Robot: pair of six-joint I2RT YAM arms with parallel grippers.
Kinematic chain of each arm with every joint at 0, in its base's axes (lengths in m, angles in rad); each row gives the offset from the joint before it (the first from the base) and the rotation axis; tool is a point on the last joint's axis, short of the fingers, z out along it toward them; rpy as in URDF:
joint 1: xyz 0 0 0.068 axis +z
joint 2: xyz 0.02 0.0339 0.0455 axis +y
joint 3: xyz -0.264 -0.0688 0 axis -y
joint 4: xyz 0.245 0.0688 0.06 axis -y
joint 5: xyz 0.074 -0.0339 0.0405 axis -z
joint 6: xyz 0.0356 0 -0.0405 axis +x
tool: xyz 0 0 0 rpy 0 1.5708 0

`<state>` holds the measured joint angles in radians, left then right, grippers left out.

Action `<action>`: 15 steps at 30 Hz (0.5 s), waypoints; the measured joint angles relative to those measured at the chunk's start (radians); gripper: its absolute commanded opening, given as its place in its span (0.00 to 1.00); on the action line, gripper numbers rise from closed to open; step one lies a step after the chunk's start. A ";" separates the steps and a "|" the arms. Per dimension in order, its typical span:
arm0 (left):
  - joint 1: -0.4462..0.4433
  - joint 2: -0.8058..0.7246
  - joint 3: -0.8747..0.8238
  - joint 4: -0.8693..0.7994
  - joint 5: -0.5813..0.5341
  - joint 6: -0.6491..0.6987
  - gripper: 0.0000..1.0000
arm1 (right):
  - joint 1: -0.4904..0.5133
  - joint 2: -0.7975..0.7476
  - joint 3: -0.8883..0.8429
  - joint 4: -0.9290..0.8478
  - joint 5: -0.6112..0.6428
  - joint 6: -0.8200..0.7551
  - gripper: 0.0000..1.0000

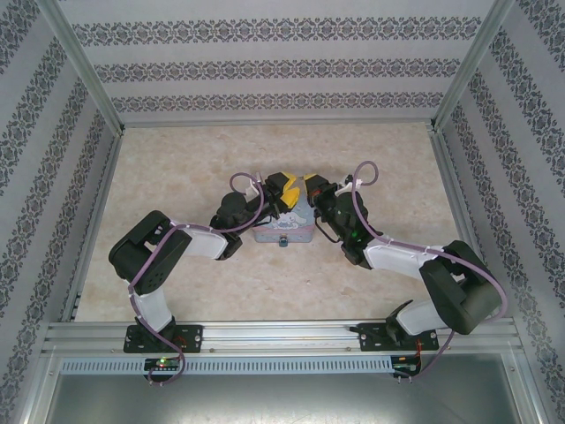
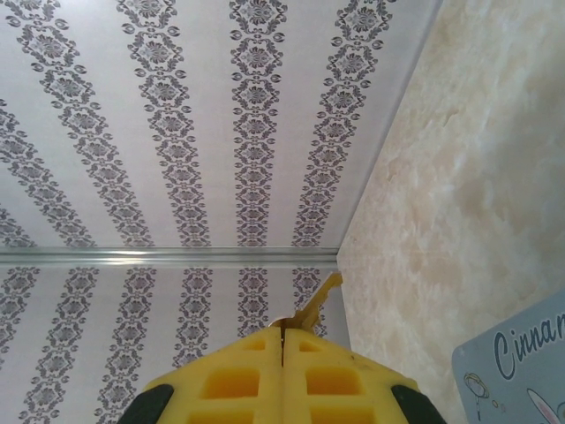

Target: Unlock a padlock with a key

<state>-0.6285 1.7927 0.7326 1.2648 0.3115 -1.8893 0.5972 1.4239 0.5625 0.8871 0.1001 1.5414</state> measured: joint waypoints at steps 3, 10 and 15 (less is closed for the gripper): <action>0.000 0.000 0.000 0.000 0.000 0.000 0.50 | 0.000 -0.002 -0.002 0.000 0.000 -0.002 0.00; 0.000 0.000 0.002 0.000 0.000 0.003 0.48 | 0.000 -0.008 -0.018 -0.002 0.000 -0.003 0.00; 0.000 0.000 0.014 -0.002 0.000 0.004 0.45 | 0.000 -0.027 -0.028 -0.004 -0.001 -0.003 0.00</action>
<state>-0.6285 1.7927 0.7464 1.2629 0.3115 -1.8854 0.5972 1.3968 0.5343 0.8833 0.0994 1.5383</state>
